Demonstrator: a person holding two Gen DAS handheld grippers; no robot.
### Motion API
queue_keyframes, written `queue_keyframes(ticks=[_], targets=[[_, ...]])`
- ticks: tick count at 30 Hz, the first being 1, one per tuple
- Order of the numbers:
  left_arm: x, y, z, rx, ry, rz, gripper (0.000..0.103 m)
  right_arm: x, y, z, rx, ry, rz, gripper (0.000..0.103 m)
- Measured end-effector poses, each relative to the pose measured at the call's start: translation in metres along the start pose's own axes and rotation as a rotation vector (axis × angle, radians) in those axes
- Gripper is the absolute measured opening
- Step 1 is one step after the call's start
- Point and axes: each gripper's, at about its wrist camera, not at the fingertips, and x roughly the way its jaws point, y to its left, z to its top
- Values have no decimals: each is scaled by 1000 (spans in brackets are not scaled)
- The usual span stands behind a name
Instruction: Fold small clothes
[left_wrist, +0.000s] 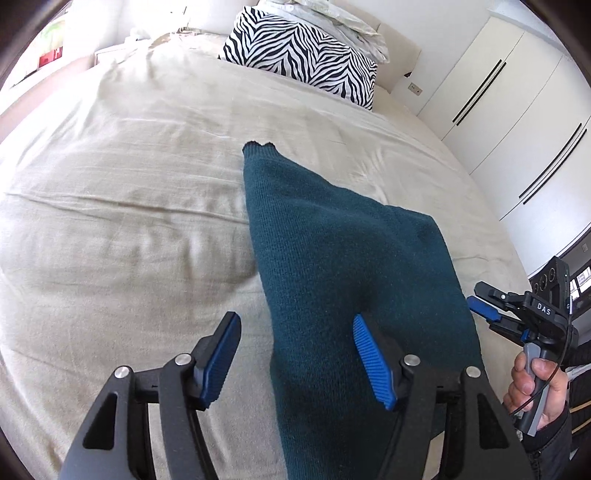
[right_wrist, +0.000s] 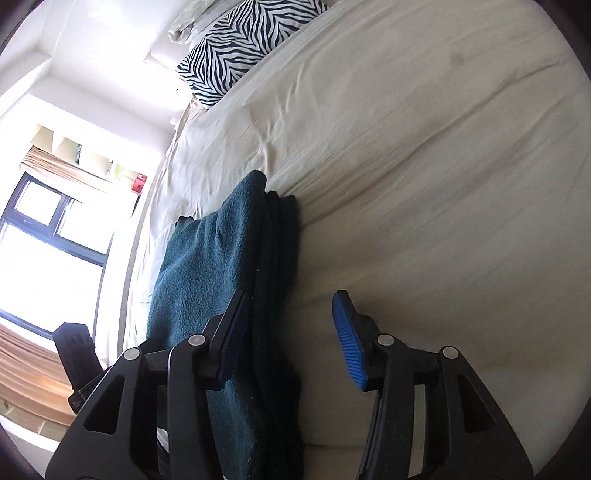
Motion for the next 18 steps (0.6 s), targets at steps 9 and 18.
queue_keyframes(ticks=[9,18], targets=[[-26,-40,-36,112,-87,-48,76,1,65,-51,-156,98,266,47],[-3,-46,-49,153,-78,-37,82,7,10,-70,-27,53,244,37]])
